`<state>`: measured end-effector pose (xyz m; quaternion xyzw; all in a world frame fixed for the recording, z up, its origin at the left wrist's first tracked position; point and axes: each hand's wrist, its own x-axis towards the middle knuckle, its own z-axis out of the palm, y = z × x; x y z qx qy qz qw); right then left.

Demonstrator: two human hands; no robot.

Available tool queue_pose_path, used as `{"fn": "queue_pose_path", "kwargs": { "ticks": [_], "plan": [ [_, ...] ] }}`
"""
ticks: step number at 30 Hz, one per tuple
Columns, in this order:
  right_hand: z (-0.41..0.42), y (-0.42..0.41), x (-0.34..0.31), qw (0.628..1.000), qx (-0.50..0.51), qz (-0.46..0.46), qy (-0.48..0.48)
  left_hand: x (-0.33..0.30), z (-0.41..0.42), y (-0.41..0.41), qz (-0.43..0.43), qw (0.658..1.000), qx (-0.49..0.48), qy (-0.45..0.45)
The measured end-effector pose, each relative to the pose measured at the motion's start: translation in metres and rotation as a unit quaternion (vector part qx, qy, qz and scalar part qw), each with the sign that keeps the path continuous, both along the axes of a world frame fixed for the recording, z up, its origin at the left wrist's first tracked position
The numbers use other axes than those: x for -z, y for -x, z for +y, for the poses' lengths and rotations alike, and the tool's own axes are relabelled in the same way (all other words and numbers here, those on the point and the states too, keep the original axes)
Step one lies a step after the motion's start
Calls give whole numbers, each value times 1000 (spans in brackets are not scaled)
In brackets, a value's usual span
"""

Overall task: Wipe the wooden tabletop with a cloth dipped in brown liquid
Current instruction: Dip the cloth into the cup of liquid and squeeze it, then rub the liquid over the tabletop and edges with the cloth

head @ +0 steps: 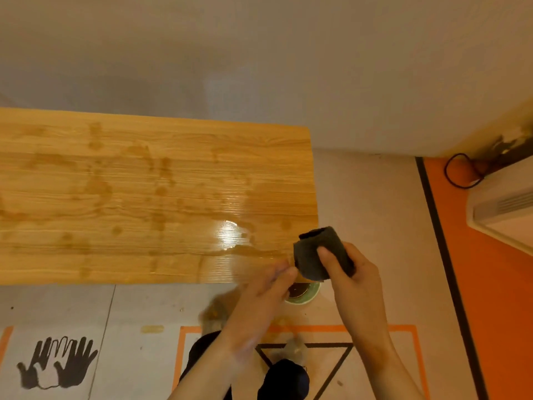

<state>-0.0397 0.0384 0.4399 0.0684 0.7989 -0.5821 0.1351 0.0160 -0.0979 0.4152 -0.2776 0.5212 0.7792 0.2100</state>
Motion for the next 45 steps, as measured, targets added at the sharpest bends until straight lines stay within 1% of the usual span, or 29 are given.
{"fn": "queue_pose_path", "kwargs": {
  "ticks": [2, 3, 6, 8, 10, 13, 14, 15, 16, 17, 18, 19, 20, 22, 24, 26, 28, 29, 30, 31, 32, 33, 35, 37, 39, 41, 42, 45],
  "plan": [
    [-24, -1, 5, 996, 35, -62, 60, 7, -6, 9, -17, 995, -55, -82],
    [-33, -1, 10, 992, 47, -91, 72, 10, -10, 15, -23, 992, -79, -95],
    [-51, 3, 27, 979, 47, -159, 115, 19, -26, 30, -14, 990, -121, -78],
    [-57, 12, 32, 972, 40, -185, 141, 24, -40, 37, 4, 990, -126, -61],
    [-62, 24, 35, 982, 28, -163, 96, 29, -49, 44, 19, 993, -106, -54],
    [-63, 45, 43, 995, 24, -94, -2, 39, -61, 61, 19, 994, -92, -52],
    [-61, 53, 48, 995, 14, -98, -18, 43, -66, 68, 18, 994, -88, -61],
    [-59, 63, 52, 992, -9, -124, -2, 46, -71, 76, 20, 994, -77, -71],
    [-57, 74, 54, 984, -26, -169, 58, 48, -74, 84, 28, 995, -57, -78],
    [-54, 84, 59, 964, -34, -221, 147, 50, -76, 93, 36, 995, -37, -80],
    [-52, 93, 62, 936, -43, -268, 224, 52, -77, 101, 40, 996, -23, -74],
    [-54, 103, 62, 915, -55, -293, 270, 55, -77, 109, 41, 997, -13, -60],
    [-56, 112, 63, 910, -68, -300, 277, 58, -76, 118, 43, 998, -6, -39],
    [-60, 129, 70, 936, -60, -268, 220, 65, -73, 136, 53, 999, 3, 8],
    [-63, 150, 76, 965, -42, -200, 164, 74, -76, 153, 82, 994, 9, 78],
    [-65, 176, 81, 986, -14, -99, 130, 84, -88, 169, 106, 978, 7, 178],
    [-68, 209, 90, 997, 11, 42, 57, 94, -109, 184, 158, 953, 14, 260],
    [-69, 227, 96, 994, 7, 104, 16, 99, -122, 191, 192, 927, 25, 321],
    [-72, 245, 104, 987, -16, 157, -31, 107, -138, 197, 216, 888, 42, 404],
    [-75, 262, 114, 974, -57, 201, -85, 115, -154, 203, 227, 843, 57, 484],
    [-76, 274, 126, 956, -109, 233, -137, 122, -169, 208, 220, 810, 68, 540],
    [-77, 280, 139, 940, -157, 249, -173, 129, -181, 211, 205, 790, 74, 573],
    [-76, 283, 156, 920, -204, 271, -197, 141, -198, 214, 180, 769, 91, 607],
    [-76, 278, 162, 903, -188, 323, -214, 149, -206, 213, 187, 743, 112, 633],
    [-81, 281, 163, 888, -172, 336, -262, 154, -207, 212, 199, 723, 121, 650],
    [-91, 289, 166, 872, -186, 315, -324, 154, -206, 213, 200, 722, 117, 652],
    [-96, 293, 168, 870, -194, 297, -342, 155, -206, 214, 202, 723, 113, 651],
    [-97, 286, 173, 876, -202, 253, -358, 155, -206, 217, 202, 724, 109, 650]
  ]
}}
